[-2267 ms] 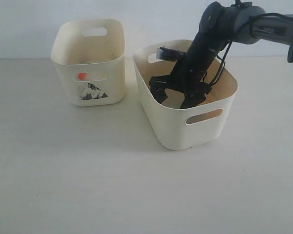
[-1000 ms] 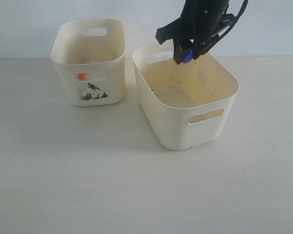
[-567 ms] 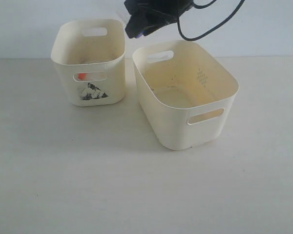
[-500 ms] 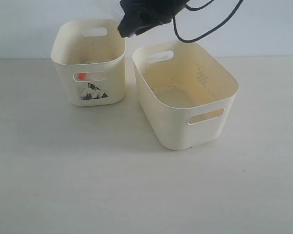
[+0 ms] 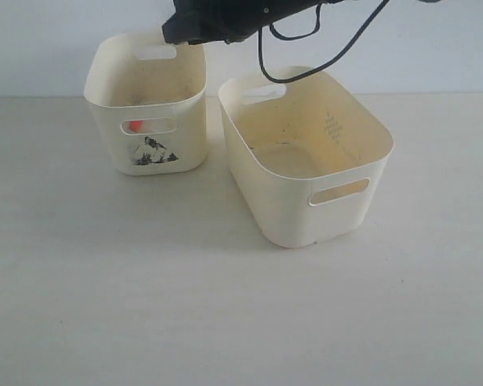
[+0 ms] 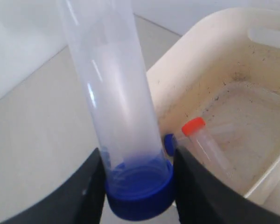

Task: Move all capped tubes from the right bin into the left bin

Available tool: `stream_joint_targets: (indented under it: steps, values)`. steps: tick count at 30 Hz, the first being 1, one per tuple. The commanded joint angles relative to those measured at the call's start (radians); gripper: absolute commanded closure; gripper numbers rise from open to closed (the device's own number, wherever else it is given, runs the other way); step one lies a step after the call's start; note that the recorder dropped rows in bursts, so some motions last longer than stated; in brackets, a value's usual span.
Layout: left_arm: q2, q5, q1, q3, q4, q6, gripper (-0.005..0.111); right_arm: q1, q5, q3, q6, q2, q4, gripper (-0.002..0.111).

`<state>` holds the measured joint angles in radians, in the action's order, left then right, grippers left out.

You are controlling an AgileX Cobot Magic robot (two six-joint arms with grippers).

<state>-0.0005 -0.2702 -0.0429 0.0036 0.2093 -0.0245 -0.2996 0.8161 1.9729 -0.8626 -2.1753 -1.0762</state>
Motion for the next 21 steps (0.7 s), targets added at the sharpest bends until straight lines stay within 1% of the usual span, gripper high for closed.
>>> stream_joint_targets:
  steps: [1,4,5,6,7,8,9,11,12,13,14,16,18,21]
  values:
    - [0.0,0.009,-0.001,-0.004,-0.004,-0.013,0.102,-0.011,-0.051,0.004,-0.014,-0.009,-0.05,0.109]
    - [0.0,0.009,-0.001,-0.004,-0.004,-0.013,0.102,-0.03,-0.076,0.004,-0.016,-0.021,-0.05,0.107]
    - [0.0,0.009,-0.001,-0.004,-0.004,-0.013,0.102,-0.037,-0.087,0.004,-0.025,-0.021,-0.05,0.104]
    - [0.0,0.009,-0.001,-0.004,-0.004,-0.013,0.102,-0.046,-0.097,0.004,-0.039,-0.023,-0.048,0.098]
    - [0.0,0.009,-0.001,-0.004,-0.004,-0.013,0.102,-0.052,-0.11,0.004,-0.052,-0.023,-0.048,0.089]
    - [0.0,0.009,-0.001,-0.004,-0.004,-0.013,0.102,-0.059,-0.137,0.004,-0.052,-0.025,-0.044,0.077]
    - [0.0,0.009,-0.001,-0.004,-0.004,-0.013,0.102,-0.064,-0.168,0.004,-0.052,-0.025,-0.044,0.061]
    - [0.0,0.009,-0.001,-0.004,-0.004,-0.013,0.102,-0.071,-0.23,0.004,-0.01,-0.03,-0.03,0.037]
    - [0.0,0.009,-0.001,-0.004,-0.004,-0.013,0.102,-0.071,-0.235,0.004,0.039,-0.031,-0.021,0.035]
    - [0.0,0.009,-0.001,-0.004,-0.004,-0.013,0.102,-0.071,-0.228,0.004,0.082,-0.031,-0.004,0.038]
    - [0.0,0.009,-0.001,-0.004,-0.004,-0.013,0.102,-0.069,-0.214,0.004,0.136,-0.031,0.028,0.047]
    - [0.0,0.009,-0.001,-0.004,-0.004,-0.013,0.102,-0.069,-0.192,0.004,0.211,-0.024,0.088,0.074]
    - [0.0,0.009,-0.001,-0.004,-0.004,-0.013,0.102,-0.069,-0.151,0.004,0.219,-0.011,0.116,0.108]
    - [0.0,0.009,-0.001,-0.004,-0.004,-0.013,0.102,-0.069,-0.116,0.004,0.222,0.015,0.186,0.107]
